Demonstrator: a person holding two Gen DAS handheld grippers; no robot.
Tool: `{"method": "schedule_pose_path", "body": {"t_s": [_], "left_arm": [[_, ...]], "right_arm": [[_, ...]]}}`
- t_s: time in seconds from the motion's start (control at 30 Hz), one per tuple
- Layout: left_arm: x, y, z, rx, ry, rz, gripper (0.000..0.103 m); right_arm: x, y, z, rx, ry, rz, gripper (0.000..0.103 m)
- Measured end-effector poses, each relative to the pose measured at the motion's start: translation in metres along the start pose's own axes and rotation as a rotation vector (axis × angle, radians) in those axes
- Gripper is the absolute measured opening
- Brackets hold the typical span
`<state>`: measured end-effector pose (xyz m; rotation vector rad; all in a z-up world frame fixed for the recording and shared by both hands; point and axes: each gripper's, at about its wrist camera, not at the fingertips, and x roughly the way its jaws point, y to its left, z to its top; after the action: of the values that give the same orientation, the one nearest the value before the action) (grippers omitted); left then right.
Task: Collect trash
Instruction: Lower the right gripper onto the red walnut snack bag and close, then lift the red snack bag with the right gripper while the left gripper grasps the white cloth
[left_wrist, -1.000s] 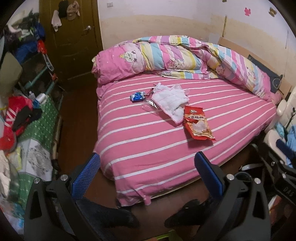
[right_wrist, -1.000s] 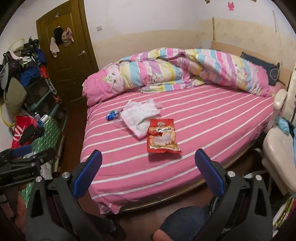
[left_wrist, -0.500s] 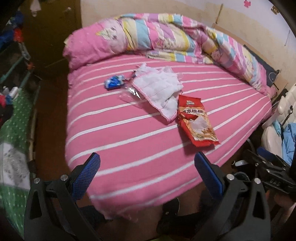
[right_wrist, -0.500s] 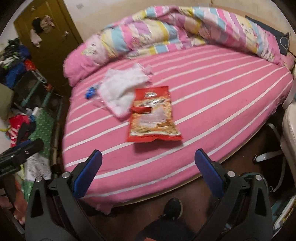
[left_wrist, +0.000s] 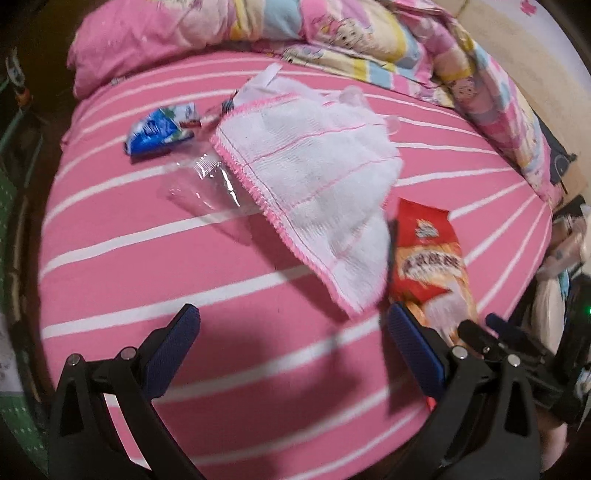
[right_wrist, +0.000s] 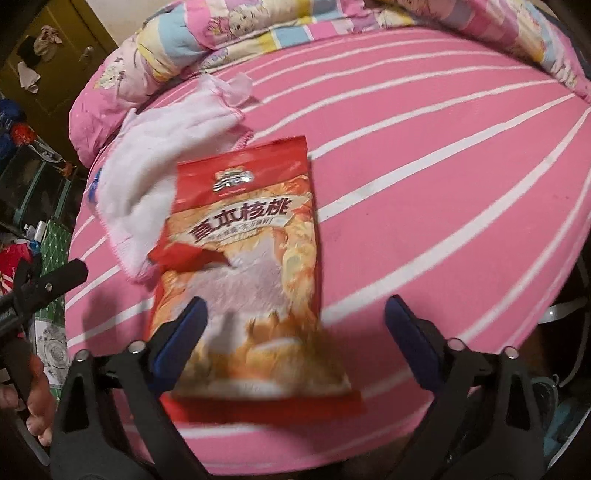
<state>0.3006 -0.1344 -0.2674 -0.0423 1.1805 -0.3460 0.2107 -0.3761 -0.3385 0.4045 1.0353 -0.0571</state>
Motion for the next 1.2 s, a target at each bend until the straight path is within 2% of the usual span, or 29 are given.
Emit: {"method": "schedule_pose_path", "body": {"t_s": [0.1,0.27,0.33,0.4,0.47,0.53,0.57,0.6,0.63,0.67,0.83,1.2], "left_arm": [[0.018,0.001,0.007,-0.024,0.023,-0.032,0.098],[0.038,-0.012,0.007,-0.017,0.054,-0.095,0.097],[0.044,-0.016,0.006,-0.018,0.061,-0.110,0.085],[0.050,-0.021,0.006,-0.025,0.084,-0.135,0.065],[0.053,-0.023,0.006,-0.026,0.092,-0.151,0.055],[0.053,-0.024,0.006,-0.022,0.089,-0.159,0.044],[0.052,-0.025,0.006,-0.020,0.090,-0.171,0.032],[0.051,-0.025,0.005,-0.019,0.088,-0.179,0.022],[0.047,-0.024,0.004,-0.019,0.079,-0.189,0.018],[0.043,-0.025,0.004,-0.017,0.067,-0.196,0.013],[0.021,-0.025,0.003,-0.001,0.011,-0.212,0.009],[-0.037,-0.032,0.006,0.058,-0.080,-0.233,0.007]], "right_arm": [[0.014,-0.004,0.001,0.003,0.014,0.009,0.079],[0.019,-0.005,0.005,-0.008,0.005,0.005,0.079],[0.019,-0.003,0.006,-0.011,0.001,0.007,0.073],[0.020,-0.001,0.006,-0.027,-0.004,-0.004,0.064],[0.018,-0.002,0.004,-0.027,-0.013,-0.002,0.056],[0.018,0.000,0.005,-0.030,-0.016,0.013,0.040],[0.017,0.000,0.004,-0.035,-0.018,0.014,0.039],[0.017,0.002,0.005,-0.043,-0.022,0.019,0.031],[0.017,0.003,0.006,-0.048,-0.026,0.025,0.023],[0.016,0.003,0.007,-0.051,-0.028,0.032,0.023],[0.006,0.002,0.008,-0.038,-0.051,0.066,0.014],[-0.037,0.014,0.018,-0.043,-0.139,0.081,0.013]]}}
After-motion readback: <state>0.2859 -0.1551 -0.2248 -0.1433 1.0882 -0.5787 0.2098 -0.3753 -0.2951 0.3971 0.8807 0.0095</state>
